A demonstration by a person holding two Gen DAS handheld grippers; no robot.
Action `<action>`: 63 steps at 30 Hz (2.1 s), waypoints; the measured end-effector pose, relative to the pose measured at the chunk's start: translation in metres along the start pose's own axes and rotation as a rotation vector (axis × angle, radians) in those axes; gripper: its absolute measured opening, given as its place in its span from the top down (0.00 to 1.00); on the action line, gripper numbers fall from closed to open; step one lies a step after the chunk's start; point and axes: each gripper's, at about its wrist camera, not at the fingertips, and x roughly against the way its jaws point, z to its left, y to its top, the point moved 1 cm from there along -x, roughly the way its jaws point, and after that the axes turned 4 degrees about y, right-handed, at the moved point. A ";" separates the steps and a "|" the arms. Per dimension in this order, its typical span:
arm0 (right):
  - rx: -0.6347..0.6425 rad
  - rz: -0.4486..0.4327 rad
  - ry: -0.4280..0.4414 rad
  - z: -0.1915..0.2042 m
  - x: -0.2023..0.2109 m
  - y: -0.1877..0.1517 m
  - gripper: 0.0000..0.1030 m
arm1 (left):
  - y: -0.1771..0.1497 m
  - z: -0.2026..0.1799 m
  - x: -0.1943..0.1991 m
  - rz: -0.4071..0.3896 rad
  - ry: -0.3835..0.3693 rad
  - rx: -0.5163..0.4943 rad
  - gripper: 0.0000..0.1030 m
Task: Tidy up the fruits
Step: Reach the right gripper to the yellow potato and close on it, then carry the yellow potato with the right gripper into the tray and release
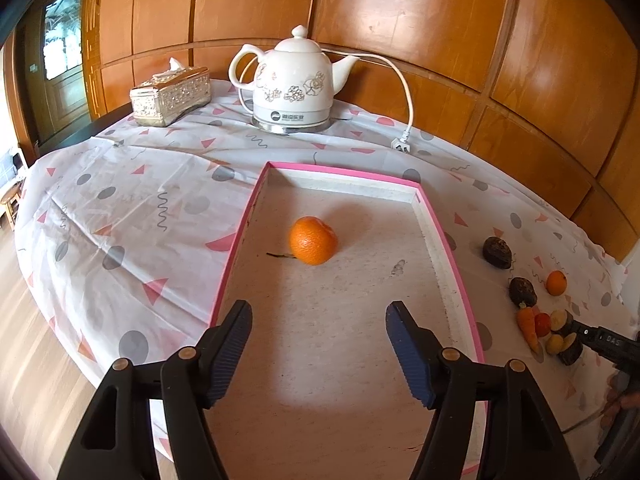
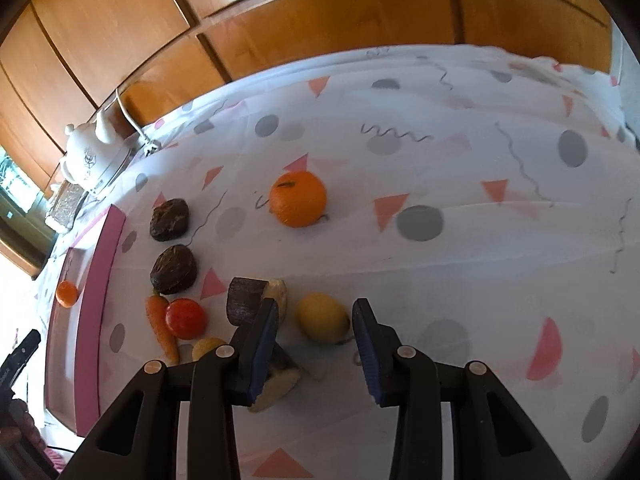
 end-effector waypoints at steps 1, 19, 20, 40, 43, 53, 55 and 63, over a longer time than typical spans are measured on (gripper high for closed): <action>0.001 0.005 -0.002 0.000 -0.003 0.000 0.62 | 0.000 0.001 0.000 0.001 0.001 0.001 0.32; -0.010 -0.074 -0.105 -0.019 0.011 -0.008 0.72 | 0.003 0.032 0.021 -0.067 0.085 0.103 0.21; -0.017 -0.079 -0.111 -0.022 0.013 -0.008 0.72 | 0.003 0.036 0.023 -0.069 0.092 0.114 0.21; 0.164 -0.154 0.053 0.063 0.059 -0.005 0.72 | -0.013 0.074 0.017 -0.032 0.156 0.234 0.18; 0.236 -0.106 0.136 0.100 0.047 -0.008 0.72 | -0.013 0.077 0.018 -0.034 0.160 0.244 0.18; 0.528 0.037 0.309 0.238 -0.002 -0.032 0.72 | -0.015 0.083 0.014 -0.022 0.165 0.265 0.18; 0.585 0.053 0.309 0.260 -0.012 -0.037 0.72 | -0.015 0.084 0.015 -0.023 0.165 0.267 0.18; 0.709 0.105 0.279 0.306 -0.045 -0.050 0.72 | -0.017 0.092 0.010 -0.013 0.171 0.286 0.18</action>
